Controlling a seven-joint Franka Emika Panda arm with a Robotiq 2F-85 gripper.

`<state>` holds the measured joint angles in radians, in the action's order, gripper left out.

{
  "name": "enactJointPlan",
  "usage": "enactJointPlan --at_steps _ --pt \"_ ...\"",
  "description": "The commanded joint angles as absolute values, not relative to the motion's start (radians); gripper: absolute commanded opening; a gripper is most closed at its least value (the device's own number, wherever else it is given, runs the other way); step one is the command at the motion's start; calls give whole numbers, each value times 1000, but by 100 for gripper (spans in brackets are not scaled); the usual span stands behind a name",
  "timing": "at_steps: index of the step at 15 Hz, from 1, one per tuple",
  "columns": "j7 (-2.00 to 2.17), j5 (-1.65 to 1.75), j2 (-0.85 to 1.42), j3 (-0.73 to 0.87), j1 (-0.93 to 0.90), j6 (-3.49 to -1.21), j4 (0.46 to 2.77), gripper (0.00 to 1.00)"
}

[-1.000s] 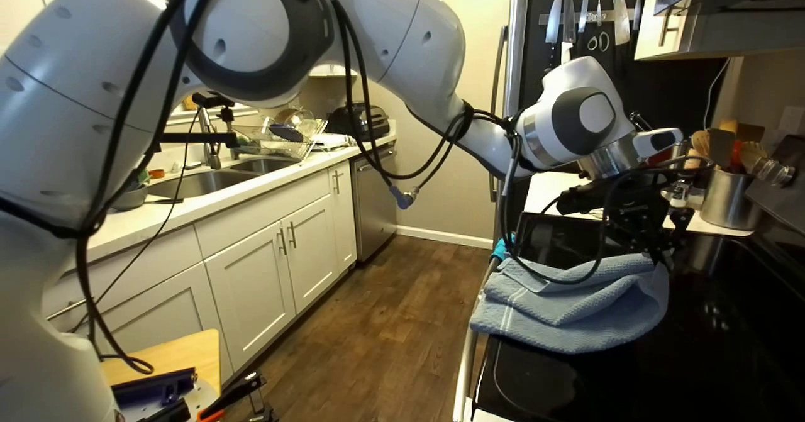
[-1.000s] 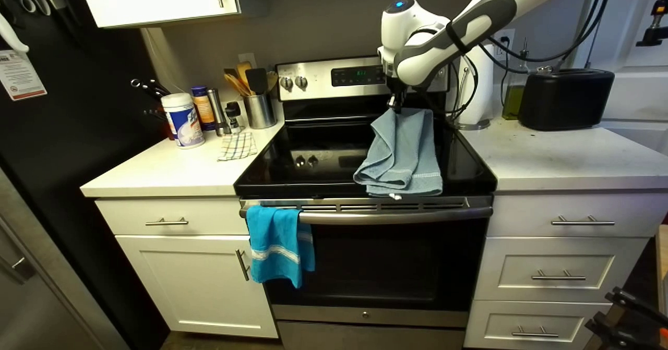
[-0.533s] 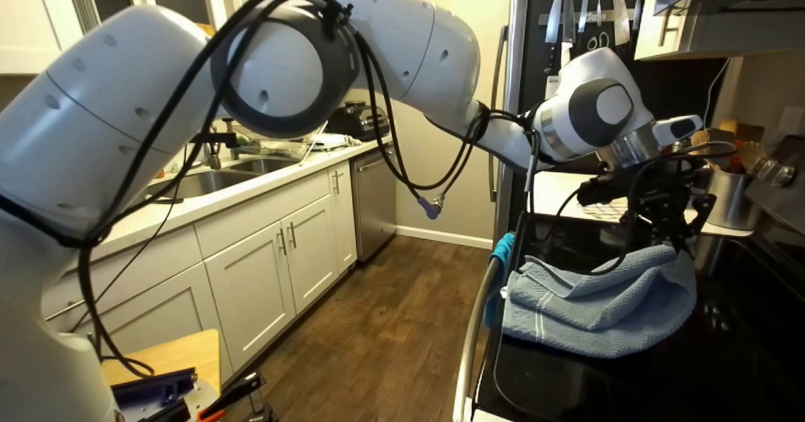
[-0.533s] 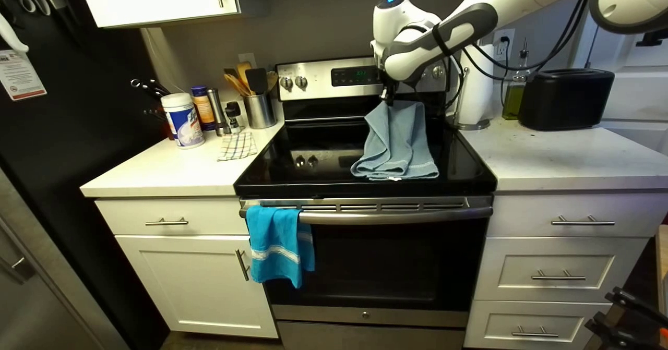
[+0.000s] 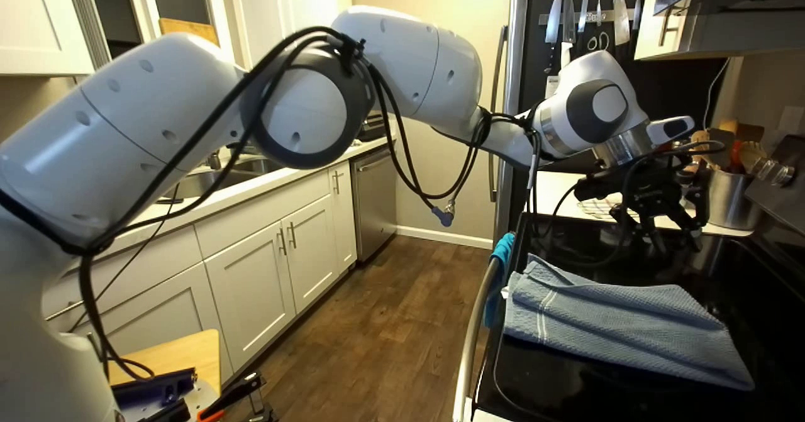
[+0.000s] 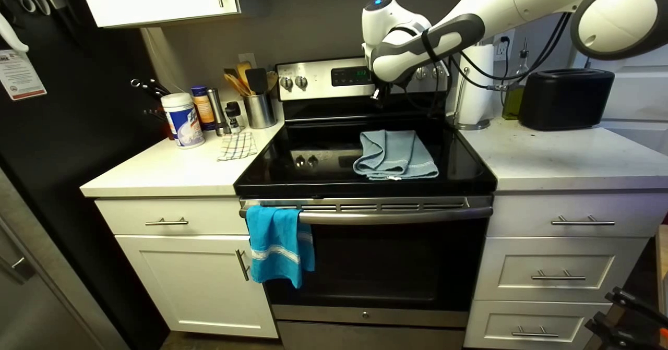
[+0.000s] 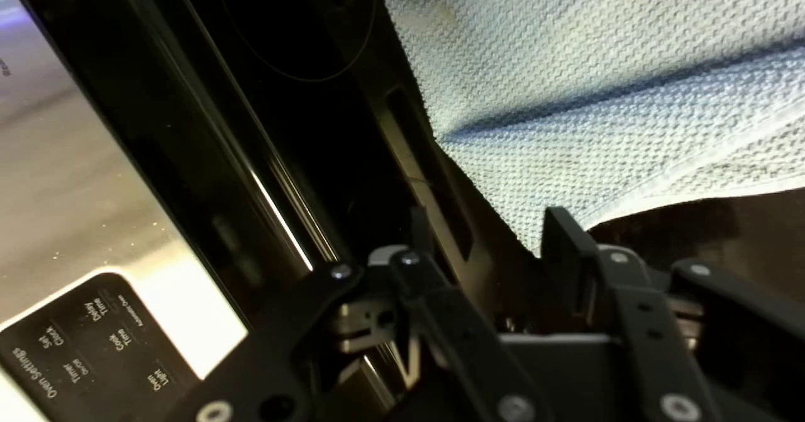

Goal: Put the light blue towel on the stovetop.

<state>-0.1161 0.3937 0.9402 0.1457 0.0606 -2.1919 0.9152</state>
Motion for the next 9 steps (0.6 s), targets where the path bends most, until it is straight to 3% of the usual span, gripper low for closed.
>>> enactJointPlan --at_steps 1,4,9 --pt "-139 369 949 147 42 -2143 873 81" --pt "-110 378 926 150 -2 -2113 893 98" --pt "-66 373 888 134 -84 -2032 940 100"
